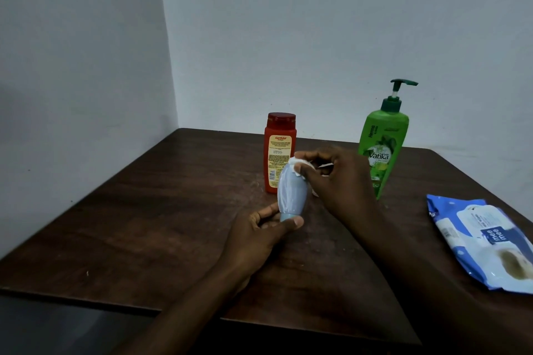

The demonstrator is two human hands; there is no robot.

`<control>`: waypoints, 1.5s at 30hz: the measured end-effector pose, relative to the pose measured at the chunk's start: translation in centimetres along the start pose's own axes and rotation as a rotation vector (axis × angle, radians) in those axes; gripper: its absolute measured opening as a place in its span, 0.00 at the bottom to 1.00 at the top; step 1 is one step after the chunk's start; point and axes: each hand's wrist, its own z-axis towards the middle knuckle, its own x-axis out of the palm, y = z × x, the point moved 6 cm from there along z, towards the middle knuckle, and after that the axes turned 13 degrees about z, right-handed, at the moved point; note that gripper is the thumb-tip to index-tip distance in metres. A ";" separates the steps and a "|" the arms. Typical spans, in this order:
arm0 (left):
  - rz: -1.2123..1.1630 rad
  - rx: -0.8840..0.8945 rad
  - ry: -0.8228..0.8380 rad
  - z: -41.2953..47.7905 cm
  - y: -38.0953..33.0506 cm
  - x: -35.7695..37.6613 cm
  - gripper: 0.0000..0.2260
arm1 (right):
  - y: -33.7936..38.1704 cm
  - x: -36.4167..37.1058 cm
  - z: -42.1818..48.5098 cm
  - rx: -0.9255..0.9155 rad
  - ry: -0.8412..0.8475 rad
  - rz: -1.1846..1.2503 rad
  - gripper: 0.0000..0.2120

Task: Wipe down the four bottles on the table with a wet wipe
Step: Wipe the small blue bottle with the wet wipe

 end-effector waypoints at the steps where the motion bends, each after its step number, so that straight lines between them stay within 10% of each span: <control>1: 0.000 -0.004 -0.004 0.0 0.1 0.0 0.31 | 0.1 0.0 0.2 0.002 0.002 0.004 0.08; 12: 0.057 0.004 -0.019 -0.3 -0.2 -0.3 0.40 | 1.2 1.4 -4.3 -0.231 0.157 -0.164 0.14; 24: 0.137 0.069 -0.042 -0.3 -0.3 -0.3 0.15 | 1.3 0.3 -6.5 -0.225 0.338 -0.084 0.14; 45: 0.100 0.038 -0.060 -0.2 -0.4 -0.3 0.20 | 0.2 -0.2 -1.3 -0.098 0.033 -0.117 0.08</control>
